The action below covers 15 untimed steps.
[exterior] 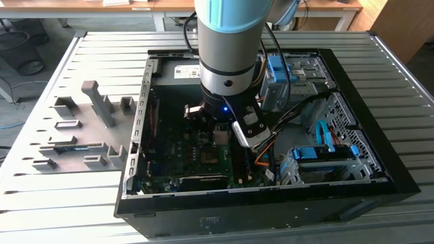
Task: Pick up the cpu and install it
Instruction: 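Place the cpu into insertion slot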
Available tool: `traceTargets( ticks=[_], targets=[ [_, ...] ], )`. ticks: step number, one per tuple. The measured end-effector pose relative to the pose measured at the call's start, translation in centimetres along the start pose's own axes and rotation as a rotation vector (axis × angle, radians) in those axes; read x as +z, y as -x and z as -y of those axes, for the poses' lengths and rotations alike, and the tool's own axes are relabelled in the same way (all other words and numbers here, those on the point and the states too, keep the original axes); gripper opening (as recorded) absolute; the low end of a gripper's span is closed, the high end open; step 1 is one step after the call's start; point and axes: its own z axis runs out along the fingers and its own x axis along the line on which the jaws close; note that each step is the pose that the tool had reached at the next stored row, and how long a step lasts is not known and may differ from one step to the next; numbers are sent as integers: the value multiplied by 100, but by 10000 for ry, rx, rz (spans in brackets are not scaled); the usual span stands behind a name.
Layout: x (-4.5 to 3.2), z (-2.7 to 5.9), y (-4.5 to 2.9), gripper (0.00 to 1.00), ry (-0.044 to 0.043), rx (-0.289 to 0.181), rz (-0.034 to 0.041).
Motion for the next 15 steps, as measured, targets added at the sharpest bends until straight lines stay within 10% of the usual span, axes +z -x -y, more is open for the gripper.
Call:
traceTargets(
  ticks=[15],
  targets=[
    [133, 11, -45, 47, -215, -321, -5]
  ],
)
